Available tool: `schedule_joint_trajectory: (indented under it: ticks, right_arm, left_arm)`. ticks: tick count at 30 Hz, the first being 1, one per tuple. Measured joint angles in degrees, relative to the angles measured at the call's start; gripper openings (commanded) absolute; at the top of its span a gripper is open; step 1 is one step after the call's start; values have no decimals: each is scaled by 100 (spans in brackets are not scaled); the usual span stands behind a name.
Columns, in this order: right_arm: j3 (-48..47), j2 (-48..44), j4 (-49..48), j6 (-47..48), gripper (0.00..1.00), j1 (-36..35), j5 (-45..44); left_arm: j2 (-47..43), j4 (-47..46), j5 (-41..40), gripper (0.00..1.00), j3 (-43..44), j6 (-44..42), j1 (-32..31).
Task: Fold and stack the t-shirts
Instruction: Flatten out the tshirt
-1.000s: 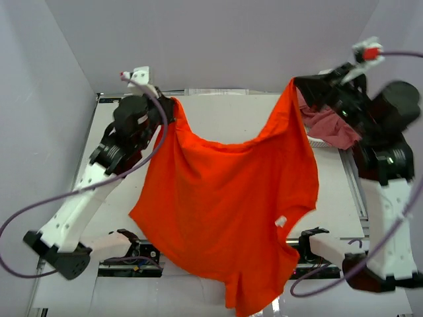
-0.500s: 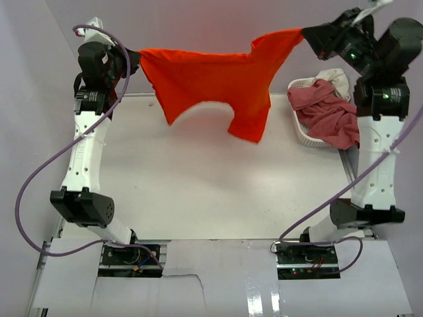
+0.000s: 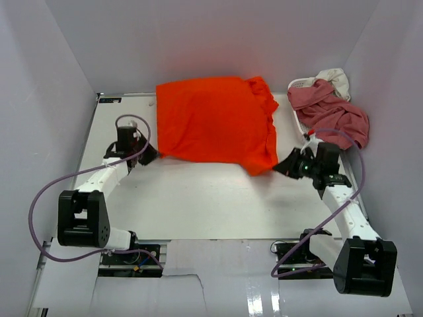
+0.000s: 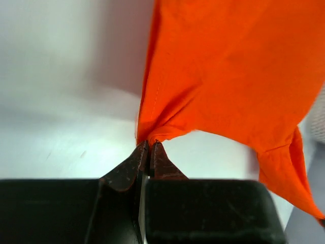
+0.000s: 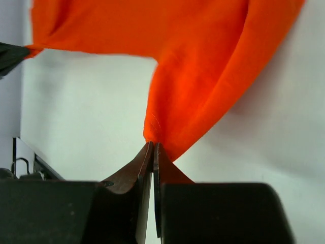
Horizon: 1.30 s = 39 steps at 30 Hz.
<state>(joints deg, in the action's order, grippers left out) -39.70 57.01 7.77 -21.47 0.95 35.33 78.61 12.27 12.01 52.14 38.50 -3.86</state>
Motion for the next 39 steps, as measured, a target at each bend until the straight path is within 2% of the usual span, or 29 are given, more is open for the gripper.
schedule_joint_trajectory:
  ticks: [3,6,14,18,24,28,33,39]
  right_arm:
    - [1185,-37,568,-31,8,-31,-306]
    - [1722,-684,1071,-70,8,-109,-494]
    - [1762,-2352,1794,-142,8,-514,-752]
    - [1762,-2708,2203,-269,8,-643,-1034]
    - [1738,-2730,2413,-474,8,-708,-1478]
    - [1366,-2387,2468,-479,8,-708,-1777]
    - [914,-1816,2245,-352,8,-708,-1904]
    - [820,-1187,2000,-199,8,-708,-1974]
  left_arm:
    - [98,470,-9,0,-881,118,0]
    - [-39,901,-13,0,-1202,140,0]
    - [-1593,1390,-417,0,-1246,-2,-2]
    - [-1786,1604,-776,0,-1246,31,-2]
    - [-1287,2090,-1394,0,-1211,243,0]
    - [-1027,2269,-1558,0,-1217,354,0]
    - [-1108,2135,-1565,0,-1322,439,-2]
    - [-1318,1856,-1351,0,-1576,385,0]
